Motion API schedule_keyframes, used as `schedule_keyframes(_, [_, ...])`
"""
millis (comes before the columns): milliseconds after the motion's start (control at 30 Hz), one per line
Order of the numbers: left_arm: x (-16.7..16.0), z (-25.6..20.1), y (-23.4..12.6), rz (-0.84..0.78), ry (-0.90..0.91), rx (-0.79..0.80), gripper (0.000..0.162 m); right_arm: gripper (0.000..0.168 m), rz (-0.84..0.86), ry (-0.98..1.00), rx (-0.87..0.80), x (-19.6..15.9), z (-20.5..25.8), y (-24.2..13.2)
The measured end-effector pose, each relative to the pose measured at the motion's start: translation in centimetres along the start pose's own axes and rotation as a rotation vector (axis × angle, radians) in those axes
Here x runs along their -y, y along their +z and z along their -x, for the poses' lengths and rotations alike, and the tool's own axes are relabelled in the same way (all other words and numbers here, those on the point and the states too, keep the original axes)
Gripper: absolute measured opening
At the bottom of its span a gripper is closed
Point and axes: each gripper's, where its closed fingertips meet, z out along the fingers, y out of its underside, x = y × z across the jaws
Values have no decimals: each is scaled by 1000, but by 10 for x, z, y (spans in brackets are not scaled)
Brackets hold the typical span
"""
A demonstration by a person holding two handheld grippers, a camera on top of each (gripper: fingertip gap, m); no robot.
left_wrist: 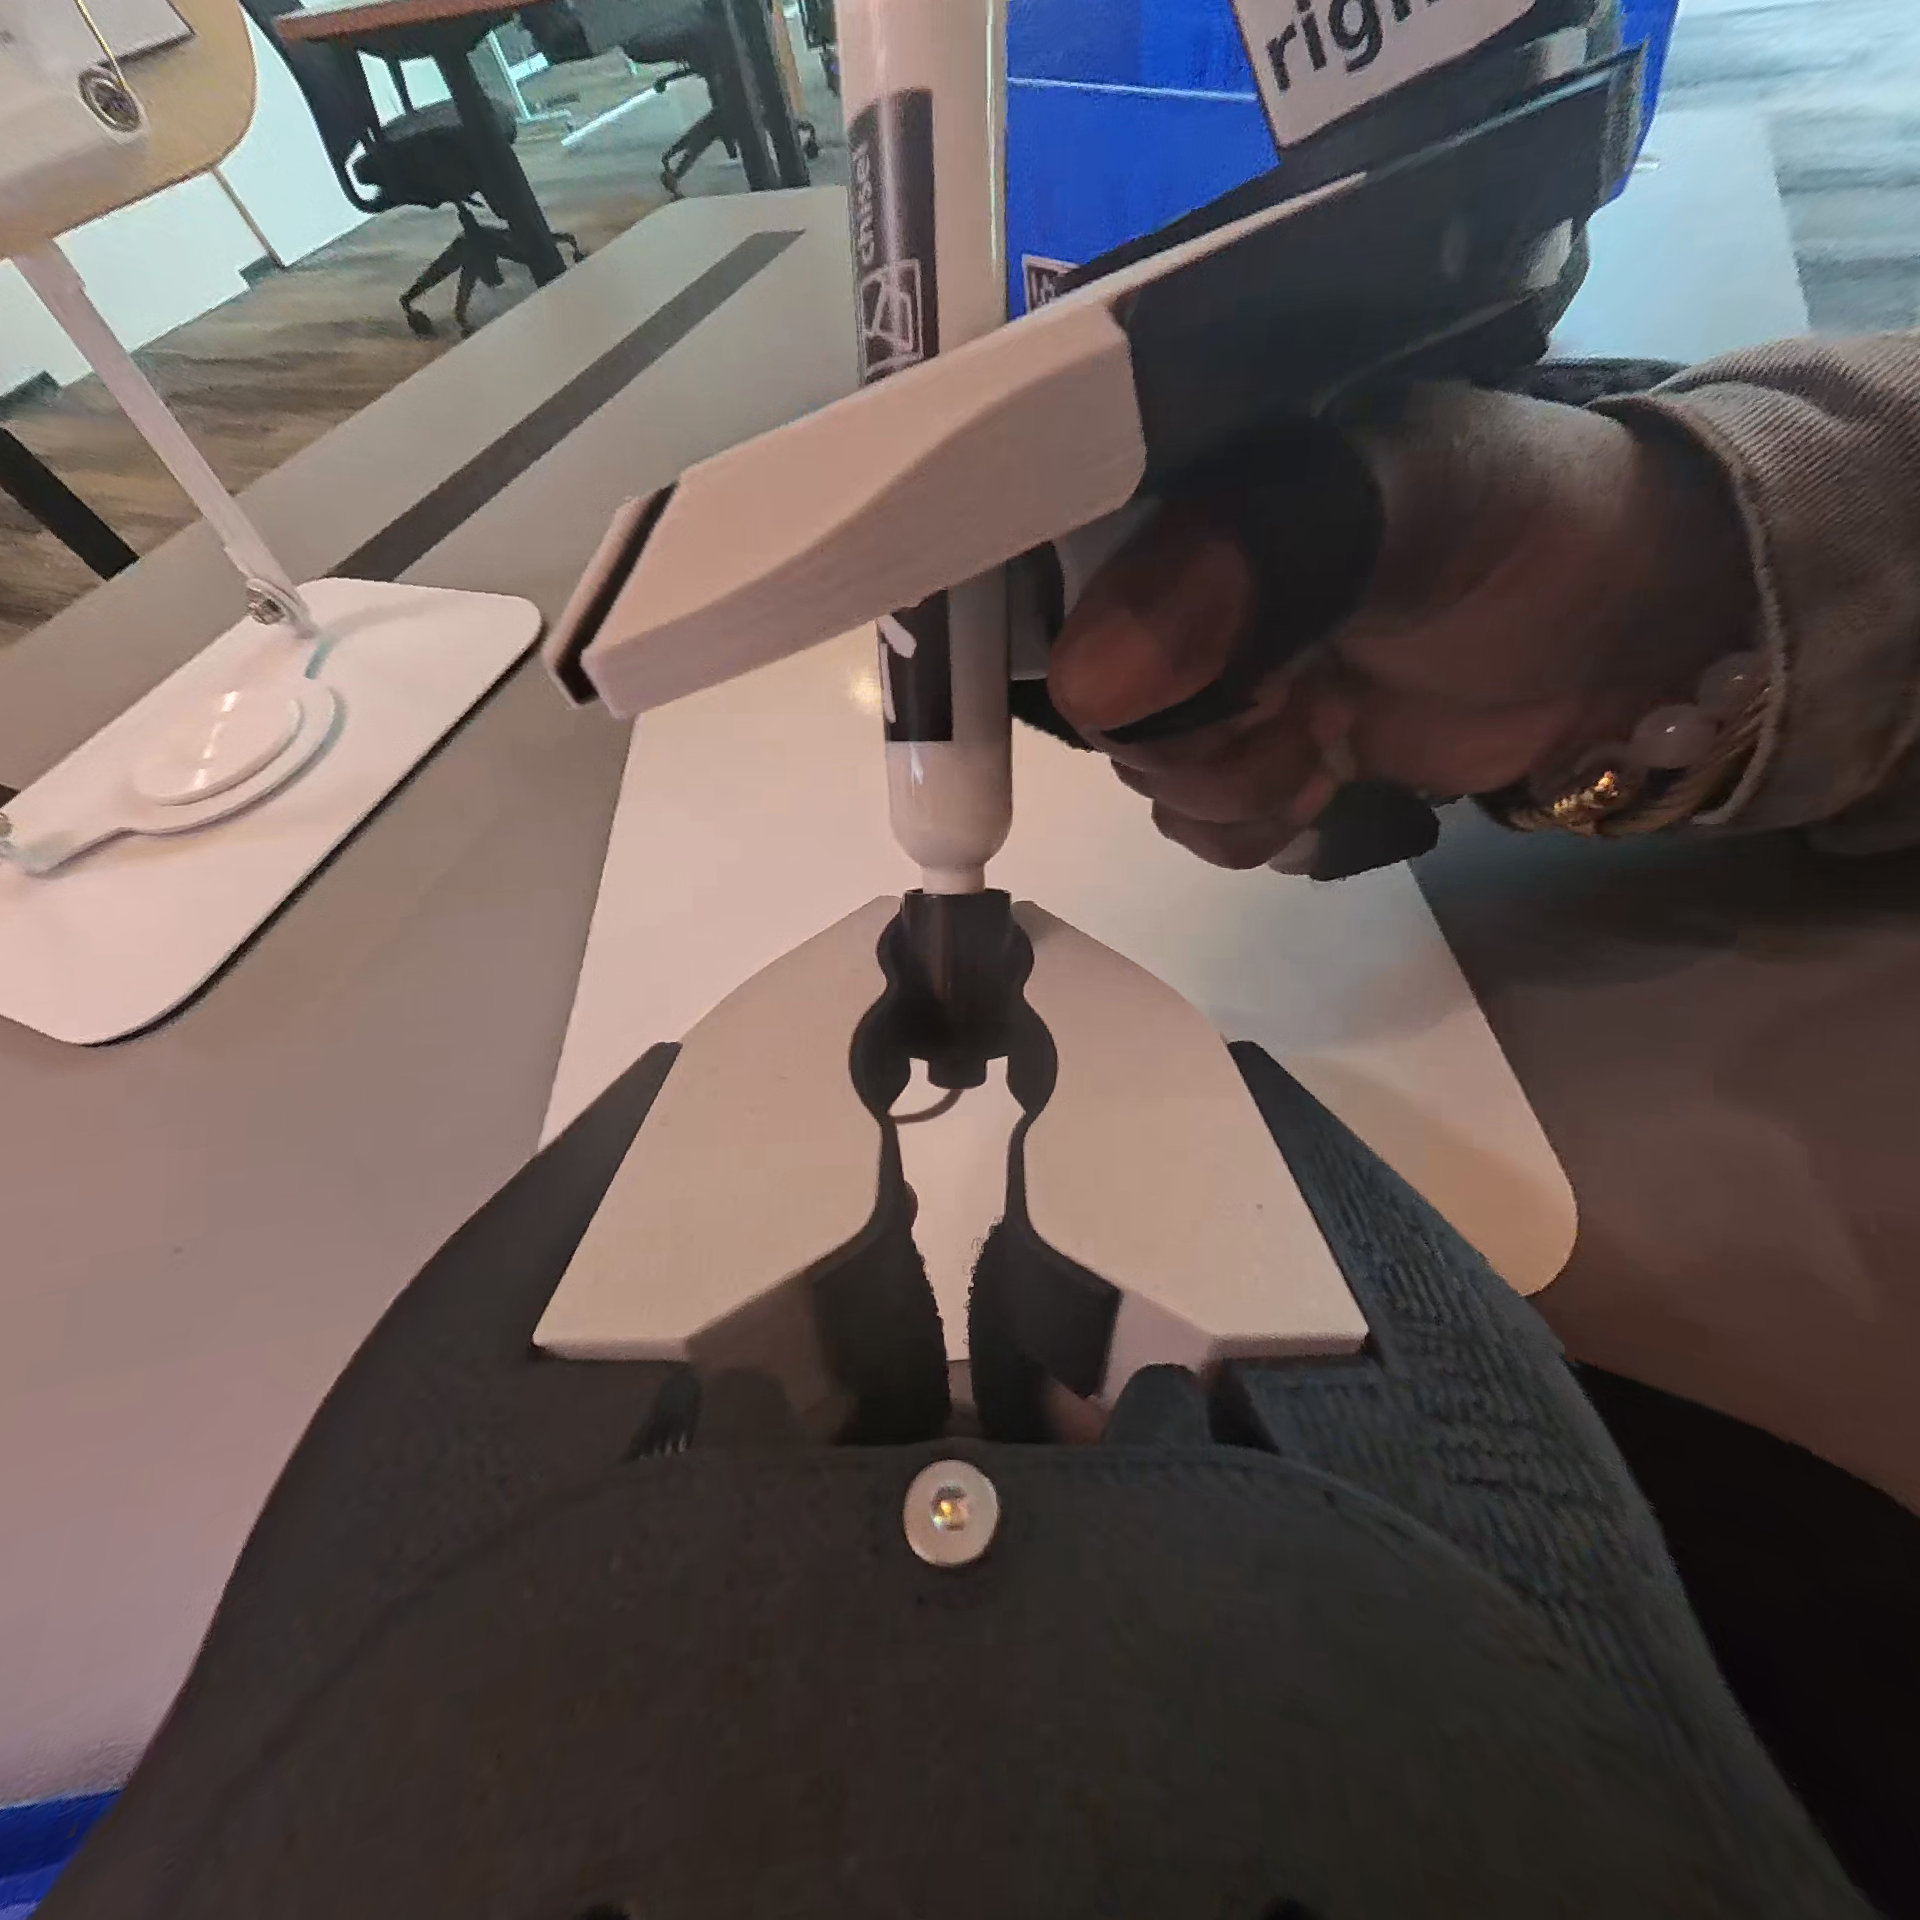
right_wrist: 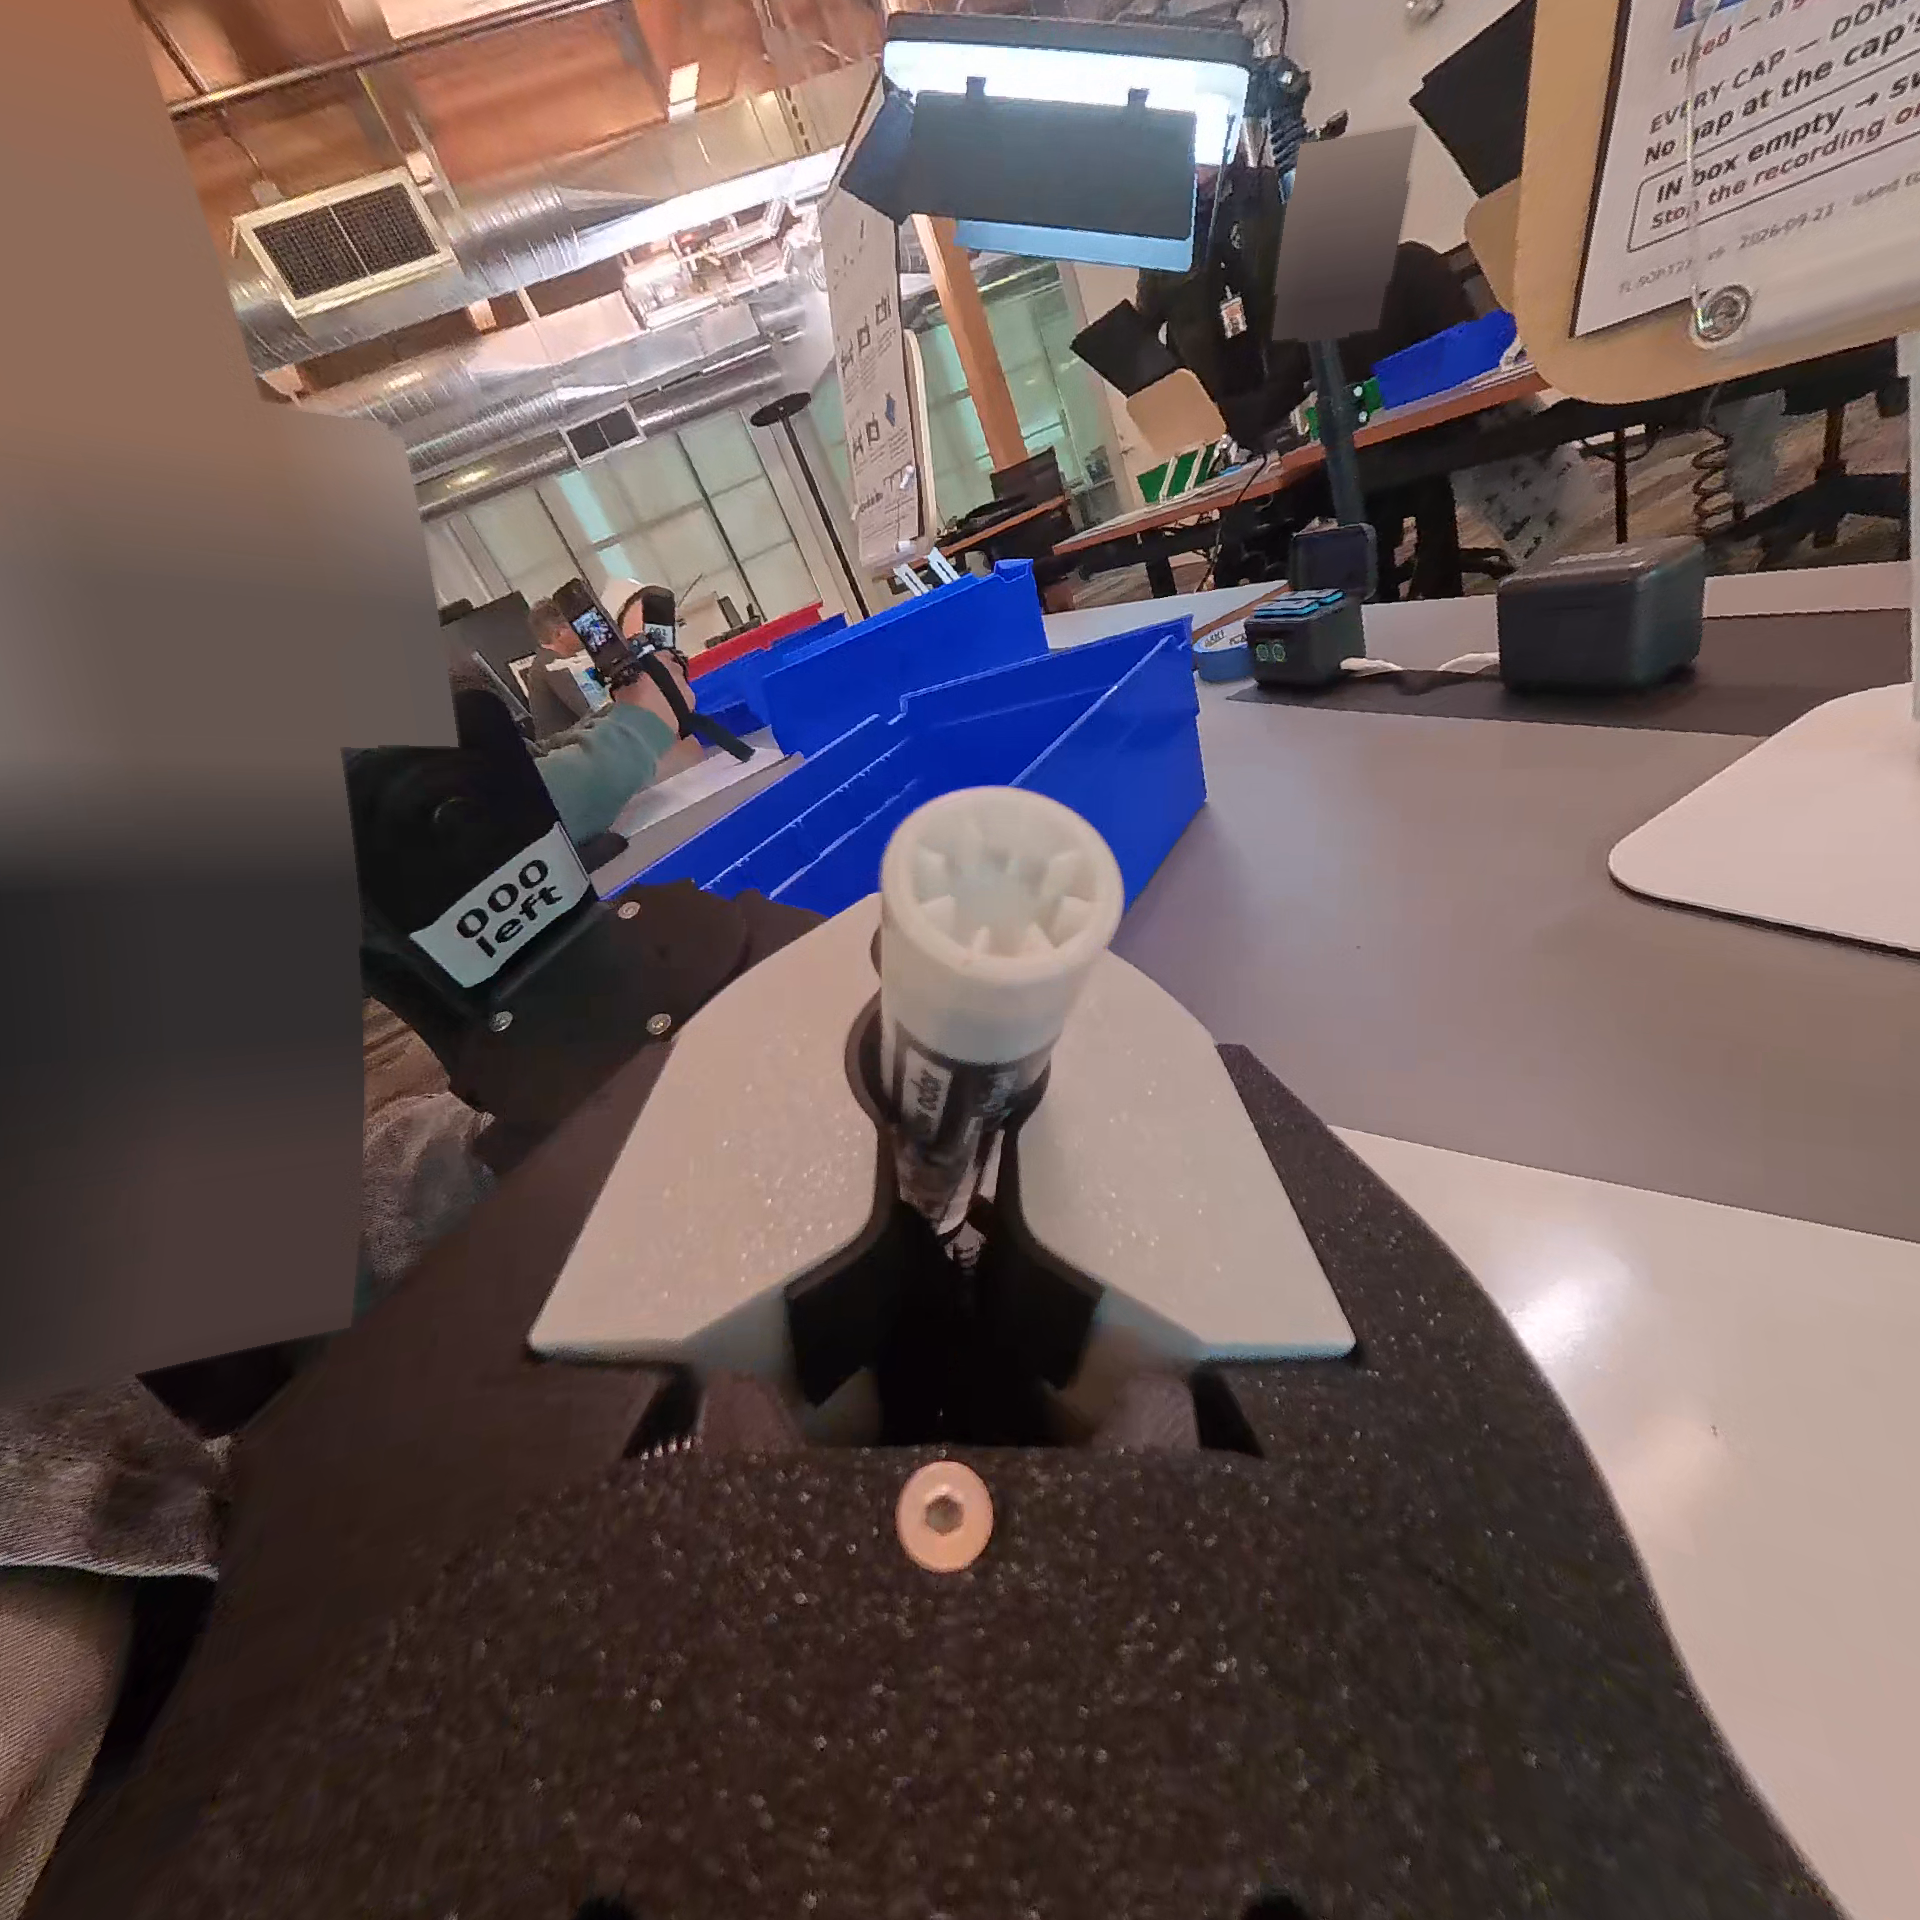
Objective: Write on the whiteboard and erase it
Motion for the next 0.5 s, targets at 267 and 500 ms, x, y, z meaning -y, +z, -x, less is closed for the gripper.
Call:
schedule_keyframes(267, [10,-2,-1,-84,-118,-25,11,15,-41,4,12,2,3,0])
schedule_keyframes(500, [2,5,0,0,94,94,11,15,21,-14,27,-16,7,6])
